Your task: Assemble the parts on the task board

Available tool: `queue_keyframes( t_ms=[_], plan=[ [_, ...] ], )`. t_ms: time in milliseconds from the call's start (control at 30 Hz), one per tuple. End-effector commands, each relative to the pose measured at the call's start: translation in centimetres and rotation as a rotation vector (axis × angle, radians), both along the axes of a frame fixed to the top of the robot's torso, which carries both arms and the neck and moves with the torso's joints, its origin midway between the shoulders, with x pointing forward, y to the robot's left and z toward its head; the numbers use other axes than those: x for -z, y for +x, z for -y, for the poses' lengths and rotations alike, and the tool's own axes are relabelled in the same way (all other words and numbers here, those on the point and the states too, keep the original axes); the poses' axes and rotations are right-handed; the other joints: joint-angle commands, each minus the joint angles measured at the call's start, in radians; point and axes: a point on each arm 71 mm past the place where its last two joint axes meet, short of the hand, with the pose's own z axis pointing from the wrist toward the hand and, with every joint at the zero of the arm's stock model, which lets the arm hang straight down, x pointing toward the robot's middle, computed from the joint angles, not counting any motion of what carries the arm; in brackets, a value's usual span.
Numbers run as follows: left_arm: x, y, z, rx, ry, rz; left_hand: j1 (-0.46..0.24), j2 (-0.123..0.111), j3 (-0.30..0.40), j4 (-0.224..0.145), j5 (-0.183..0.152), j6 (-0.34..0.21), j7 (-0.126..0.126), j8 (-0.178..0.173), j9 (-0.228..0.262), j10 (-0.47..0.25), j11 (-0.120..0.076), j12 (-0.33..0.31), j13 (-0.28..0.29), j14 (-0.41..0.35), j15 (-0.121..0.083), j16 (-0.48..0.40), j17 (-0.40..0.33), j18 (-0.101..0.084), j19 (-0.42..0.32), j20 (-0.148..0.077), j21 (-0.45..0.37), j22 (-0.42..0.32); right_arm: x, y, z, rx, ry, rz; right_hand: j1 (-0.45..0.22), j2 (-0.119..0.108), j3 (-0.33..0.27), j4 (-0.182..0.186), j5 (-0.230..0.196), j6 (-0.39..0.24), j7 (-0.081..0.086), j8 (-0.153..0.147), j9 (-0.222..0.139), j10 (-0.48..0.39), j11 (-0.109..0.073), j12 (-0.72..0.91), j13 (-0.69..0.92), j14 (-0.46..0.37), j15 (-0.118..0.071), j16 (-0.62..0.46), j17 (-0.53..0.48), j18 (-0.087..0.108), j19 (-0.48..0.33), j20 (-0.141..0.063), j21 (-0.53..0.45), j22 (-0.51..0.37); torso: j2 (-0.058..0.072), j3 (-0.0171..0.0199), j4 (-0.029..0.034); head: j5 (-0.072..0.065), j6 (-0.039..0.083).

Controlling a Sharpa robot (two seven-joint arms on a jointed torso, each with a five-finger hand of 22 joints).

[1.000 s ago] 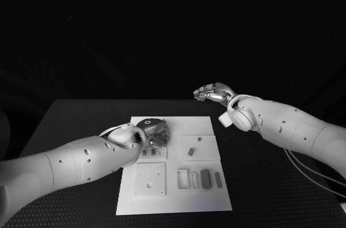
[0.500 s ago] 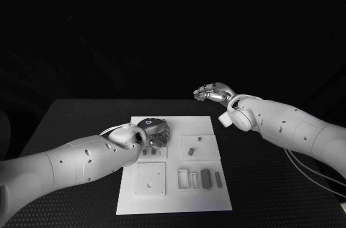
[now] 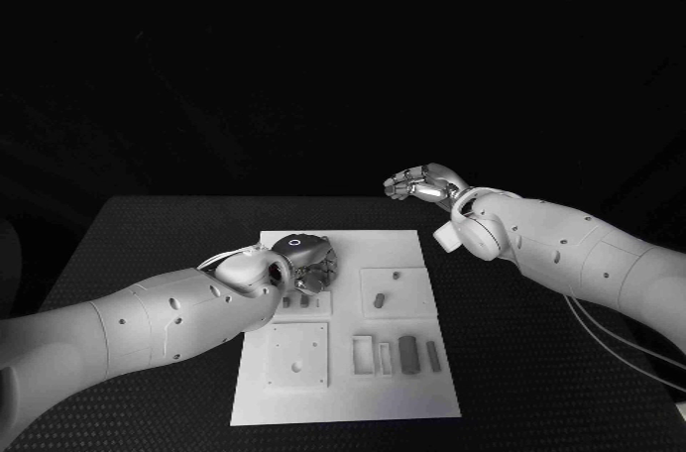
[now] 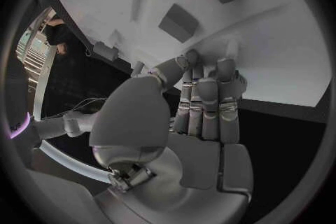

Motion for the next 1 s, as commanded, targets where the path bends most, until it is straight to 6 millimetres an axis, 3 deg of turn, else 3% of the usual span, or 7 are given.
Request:
queue_keyframes(
  t_ms=[33, 467, 1000],
  plan=[
    [0.9, -0.2, -0.4, -0.012, 0.02, -0.012, -0.003, 0.013, 0.005, 0.001, 0.004, 0.008, 0.001, 0.006, 0.002, 0.027, 0.018, 0.007, 0.025, 0.009, -0.002, -0.001, -0.001, 0.066, 0.008, -0.003, 0.005, 0.019, 0.0, -0.1, -0.2, -0.02, 0.003, 0.005, -0.005, 0.004, -0.003, 0.003, 0.0, -0.007, 0.008, 0.004, -0.001, 0.007, -0.001, -0.005, -0.001, -0.003, 0.006, -0.005, -0.002, -0.007, -0.001, 0.005, -0.005, 0.001, 0.0, 0.0, 0.0001, 0.0, 0.001],
    [0.7, -0.6, -0.6, -0.018, -0.036, -0.018, -0.009, 0.015, 0.006, 0.002, 0.004, 0.013, -0.001, 0.007, 0.003, 0.031, 0.016, 0.006, 0.028, 0.015, -0.005, -0.003, -0.004, 0.064, 0.013, -0.006, 0.005, 0.019, 0.0, 0.0, -0.1, -0.018, 0.003, 0.005, -0.005, 0.004, -0.003, 0.003, 0.0, -0.007, 0.008, 0.004, -0.002, 0.007, -0.001, -0.005, -0.001, -0.003, 0.007, -0.005, -0.002, -0.007, -0.001, 0.005, -0.006, 0.002, -0.001, -0.0005, 0.0007, 0.001, 0.006],
    [-2.3, 0.1, -1.2, -0.053, -0.138, 0.01, -0.011, 0.015, 0.008, 0.002, 0.004, 0.015, -0.002, 0.007, 0.004, 0.034, 0.015, 0.005, 0.03, 0.018, -0.006, -0.005, -0.005, 0.064, 0.015, -0.007, 0.005, 0.018, 0.0, -0.1, 0.1, -0.016, 0.002, 0.006, -0.005, 0.004, -0.003, 0.003, 0.0, -0.007, 0.008, 0.005, -0.002, 0.007, -0.001, -0.006, -0.001, -0.003, 0.007, -0.005, -0.002, -0.007, -0.001, 0.005, -0.007, 0.003, -0.001, -0.0006, 0.0018, 0.005, 0.013]
  ],
)
